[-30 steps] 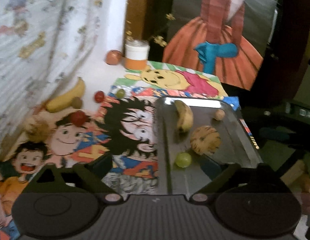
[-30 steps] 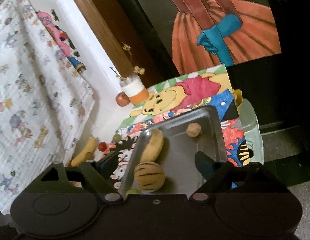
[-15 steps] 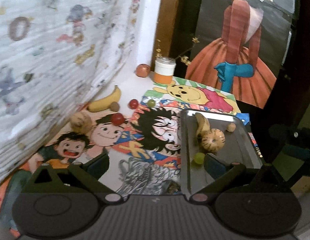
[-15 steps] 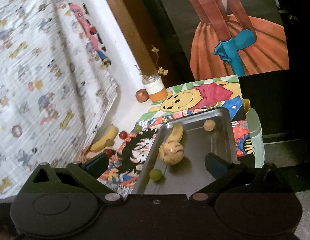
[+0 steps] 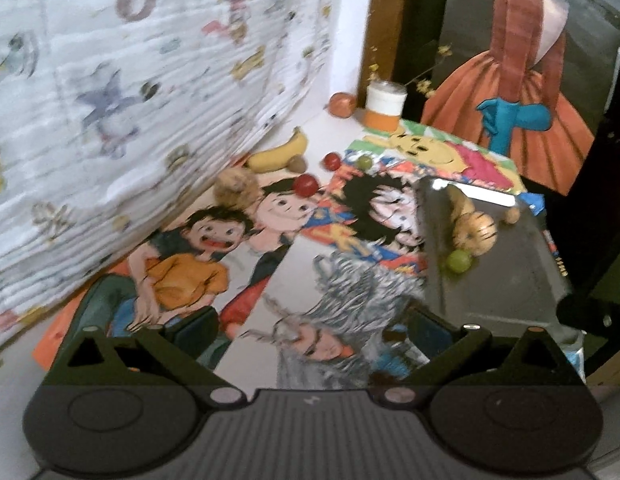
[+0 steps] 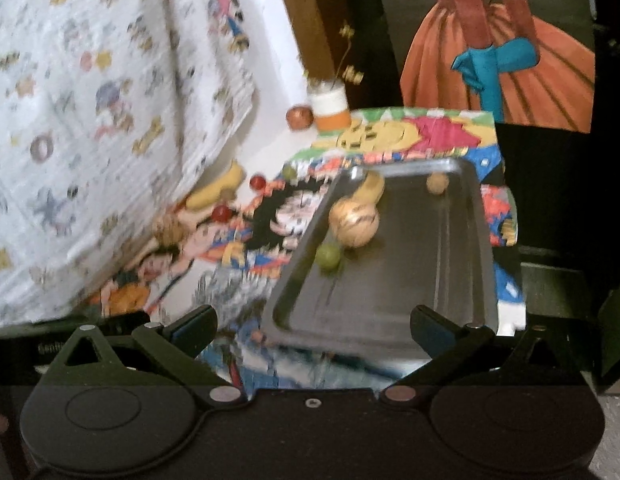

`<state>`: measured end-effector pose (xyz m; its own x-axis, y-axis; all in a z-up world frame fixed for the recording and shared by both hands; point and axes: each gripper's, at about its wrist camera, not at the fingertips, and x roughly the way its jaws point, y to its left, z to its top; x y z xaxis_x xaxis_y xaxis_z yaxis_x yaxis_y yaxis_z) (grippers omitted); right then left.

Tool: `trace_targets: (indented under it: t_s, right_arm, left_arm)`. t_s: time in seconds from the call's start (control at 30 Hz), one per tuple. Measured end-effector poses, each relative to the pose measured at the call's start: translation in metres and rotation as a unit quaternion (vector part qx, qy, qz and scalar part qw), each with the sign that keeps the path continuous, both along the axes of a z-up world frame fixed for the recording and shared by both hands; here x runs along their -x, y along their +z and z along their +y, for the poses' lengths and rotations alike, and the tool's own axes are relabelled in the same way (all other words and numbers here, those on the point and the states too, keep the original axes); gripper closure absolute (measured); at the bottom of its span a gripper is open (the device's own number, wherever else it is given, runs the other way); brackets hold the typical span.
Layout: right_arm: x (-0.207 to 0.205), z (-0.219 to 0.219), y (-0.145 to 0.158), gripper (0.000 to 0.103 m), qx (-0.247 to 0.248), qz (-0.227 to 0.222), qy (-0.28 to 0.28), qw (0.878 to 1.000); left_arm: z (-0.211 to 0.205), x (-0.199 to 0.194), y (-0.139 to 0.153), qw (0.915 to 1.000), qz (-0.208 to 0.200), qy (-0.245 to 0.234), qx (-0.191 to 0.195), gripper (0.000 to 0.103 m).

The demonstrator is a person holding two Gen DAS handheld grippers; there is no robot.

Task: Organize fruits
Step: 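Withdraw both tools from the tray toward the fruits beside the cloth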

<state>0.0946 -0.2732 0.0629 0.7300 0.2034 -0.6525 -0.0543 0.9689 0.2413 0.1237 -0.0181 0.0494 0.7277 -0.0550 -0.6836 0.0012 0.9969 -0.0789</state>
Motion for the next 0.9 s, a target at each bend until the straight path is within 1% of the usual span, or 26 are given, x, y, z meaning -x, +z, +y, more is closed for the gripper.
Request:
trace_targets:
  t_s: [0.2,0.33,0.4,0.53,0.7,0.83,0.9]
  right_arm:
    - [0.01,0.011,-0.023,0.001,0.01,0.043,0.022,0.999]
    - [0.009,0.007,-0.031,0.001,-0.002,0.061,0.007,0.998]
    - [0.009,0.004,-0.028,0.001,-0.009,0.058,0.0,0.998]
    - [0.004,0.0,-0.019,0.001,-0.017,0.051,-0.002,0.999]
    - [-0.003,-0.001,-0.012,0.001,-0.009,0.044,0.002,0.999]
    - [-0.01,-0.005,-0.011,0.001,-0.012,0.049,-0.004,0.999]
    - [-0.014,-0.009,-0.006,0.001,-0.019,0.046,-0.008,0.999]
  left_arm:
    - [0.023,0.007,-0.015,0.9991,0.025,0.027,-0.02,0.0]
    - [0.039,0.01,-0.02,0.9977,0.042,0.044,-0.031,0.0]
    - [0.045,0.013,-0.018,0.9967,0.044,0.05,-0.045,0.0]
    - [0.052,0.018,-0.01,0.9958,0.03,0.059,-0.063,0.0]
    - [0.061,0.012,-0.004,0.9953,0.023,0.072,-0.06,0.0]
    - [0.065,0.006,-0.004,0.995,0.024,0.077,-0.059,0.0]
    - [0.067,0.003,-0.003,0.9951,0.022,0.077,-0.057,0.0]
